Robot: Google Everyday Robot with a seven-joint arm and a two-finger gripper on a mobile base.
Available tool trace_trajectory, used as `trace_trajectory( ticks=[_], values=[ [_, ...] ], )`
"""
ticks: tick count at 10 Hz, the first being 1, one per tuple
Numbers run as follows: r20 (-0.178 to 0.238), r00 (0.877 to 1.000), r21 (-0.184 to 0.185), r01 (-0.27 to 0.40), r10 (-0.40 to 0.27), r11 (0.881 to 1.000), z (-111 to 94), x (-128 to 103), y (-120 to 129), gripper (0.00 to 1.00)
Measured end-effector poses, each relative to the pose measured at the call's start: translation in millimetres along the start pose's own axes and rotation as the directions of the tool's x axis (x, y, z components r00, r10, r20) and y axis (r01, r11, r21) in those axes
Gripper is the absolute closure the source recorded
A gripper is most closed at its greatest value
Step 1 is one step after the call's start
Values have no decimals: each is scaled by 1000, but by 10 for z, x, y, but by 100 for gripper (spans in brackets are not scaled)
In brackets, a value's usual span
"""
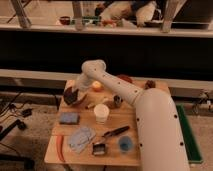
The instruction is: Wipe purple bowl with eraser
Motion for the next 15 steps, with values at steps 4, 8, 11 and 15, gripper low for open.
trace_trajectory(
  ticks=[4, 8, 11, 15],
  values=[
    [-40, 999, 4, -32, 32, 999, -26, 257, 31, 100],
    [-82, 997, 8, -14, 14, 1000, 106, 332, -219, 100],
    [-102, 994, 22, 24, -22, 999, 131, 232, -404, 100],
    [-100, 992, 32, 84, -80, 996, 135, -48, -537, 100]
  ],
)
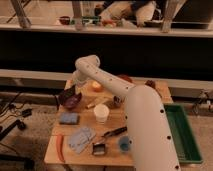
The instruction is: Wipe purple bowl with eraser
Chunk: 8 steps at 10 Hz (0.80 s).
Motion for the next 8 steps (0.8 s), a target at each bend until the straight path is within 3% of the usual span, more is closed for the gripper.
trace_trajectory(
  ticks=[8],
  values=[
    [88, 993, 1, 76, -76, 997, 184, -636, -135, 100]
  ],
)
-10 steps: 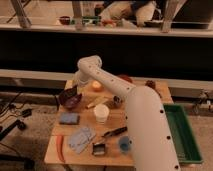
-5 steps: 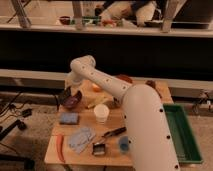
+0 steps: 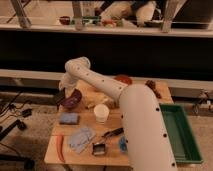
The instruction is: Wipe purple bowl with eraser
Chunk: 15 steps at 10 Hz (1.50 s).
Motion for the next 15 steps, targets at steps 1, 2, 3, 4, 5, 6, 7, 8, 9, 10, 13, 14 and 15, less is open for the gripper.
trace_trajectory(
  ticks=[1, 2, 3, 4, 5, 6, 7, 8, 9, 10, 13, 14, 15],
  values=[
    [16, 1000, -1, 3, -3, 1000, 28, -61, -3, 100],
    [33, 999, -5, 4, -3, 1000, 39, -121, 25, 100],
    [44, 999, -9, 1, -1, 1000, 29, -148, 75, 100],
    [48, 999, -12, -3, 4, 1000, 1, -152, 124, 100],
    [51, 999, -14, -15, 16, 1000, -70, -119, 206, 100],
    [51, 998, -17, -32, 33, 999, -158, -55, 330, 100],
    [49, 998, -18, -44, 44, 999, -224, -5, 406, 100],
    [42, 997, -18, -62, 63, 998, -301, 89, 512, 100],
    [32, 996, -17, -81, 82, 997, -356, 196, 589, 100],
    [20, 995, -18, -96, 96, 995, -367, 294, 628, 100],
    [-11, 993, -15, -115, 115, 993, -272, 492, 525, 100],
    [-17, 993, -13, -113, 113, 994, -233, 514, 466, 100],
    [-22, 994, -10, -107, 107, 994, -202, 509, 416, 100]
  ],
)
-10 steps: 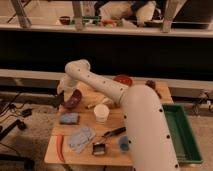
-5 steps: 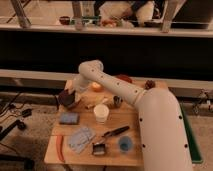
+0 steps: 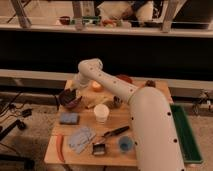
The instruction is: Wipe purple bowl with eraser
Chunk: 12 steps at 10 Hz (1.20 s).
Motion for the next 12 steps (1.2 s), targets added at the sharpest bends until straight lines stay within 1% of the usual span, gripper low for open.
trace_trajectory(
  ticks=[1, 3, 6, 8, 9, 12],
  values=[
    [-9, 1000, 9, 8, -8, 1000, 26, -17, -103, 100],
    [-14, 999, 19, 30, -30, 999, 63, -106, -217, 100],
    [-9, 999, 23, 42, -42, 999, 65, -156, -218, 100],
    [13, 998, 23, 61, -62, 998, 167, -350, -273, 100],
    [30, 997, 20, 69, -69, 997, 241, -472, -297, 100],
    [63, 995, 18, 82, -83, 996, 334, -618, -315, 100]
  ],
)
